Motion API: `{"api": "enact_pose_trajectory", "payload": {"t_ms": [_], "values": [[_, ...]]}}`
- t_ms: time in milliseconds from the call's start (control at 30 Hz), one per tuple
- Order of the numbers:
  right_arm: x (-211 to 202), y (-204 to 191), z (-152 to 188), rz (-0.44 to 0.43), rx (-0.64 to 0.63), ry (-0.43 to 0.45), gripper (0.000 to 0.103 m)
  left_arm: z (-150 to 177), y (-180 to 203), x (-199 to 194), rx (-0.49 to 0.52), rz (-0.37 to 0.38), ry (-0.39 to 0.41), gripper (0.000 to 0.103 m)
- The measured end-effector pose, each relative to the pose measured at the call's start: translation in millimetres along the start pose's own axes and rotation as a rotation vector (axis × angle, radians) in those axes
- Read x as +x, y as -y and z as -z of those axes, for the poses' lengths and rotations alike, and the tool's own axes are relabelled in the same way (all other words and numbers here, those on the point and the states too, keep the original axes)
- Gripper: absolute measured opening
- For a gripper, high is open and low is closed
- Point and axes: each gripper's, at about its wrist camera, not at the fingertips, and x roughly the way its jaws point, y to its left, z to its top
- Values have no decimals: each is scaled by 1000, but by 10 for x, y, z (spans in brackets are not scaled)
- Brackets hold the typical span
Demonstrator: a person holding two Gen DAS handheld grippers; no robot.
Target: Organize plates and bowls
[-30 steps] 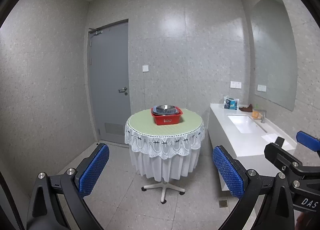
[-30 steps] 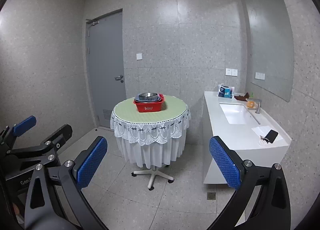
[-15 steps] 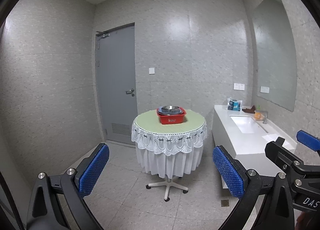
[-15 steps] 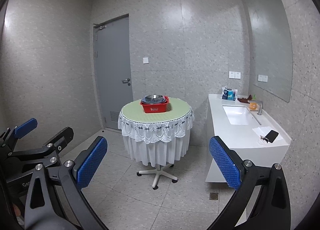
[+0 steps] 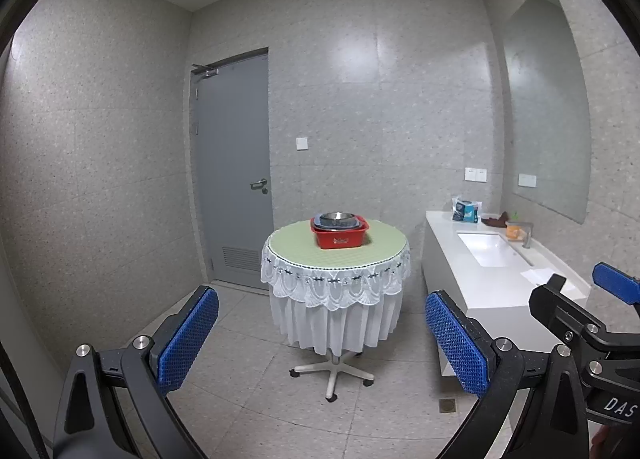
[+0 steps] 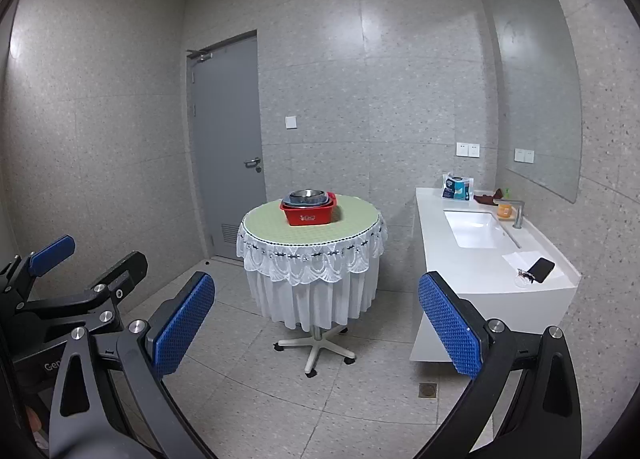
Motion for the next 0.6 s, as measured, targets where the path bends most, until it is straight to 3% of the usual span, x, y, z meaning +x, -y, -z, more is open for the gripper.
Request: {"api": "enact_pose_trajectory", "payload": {"t_ms": [600], "values": [[-22, -20, -2, 5, 4, -1, 103, 9, -197, 103, -1, 11, 2, 102]]}}
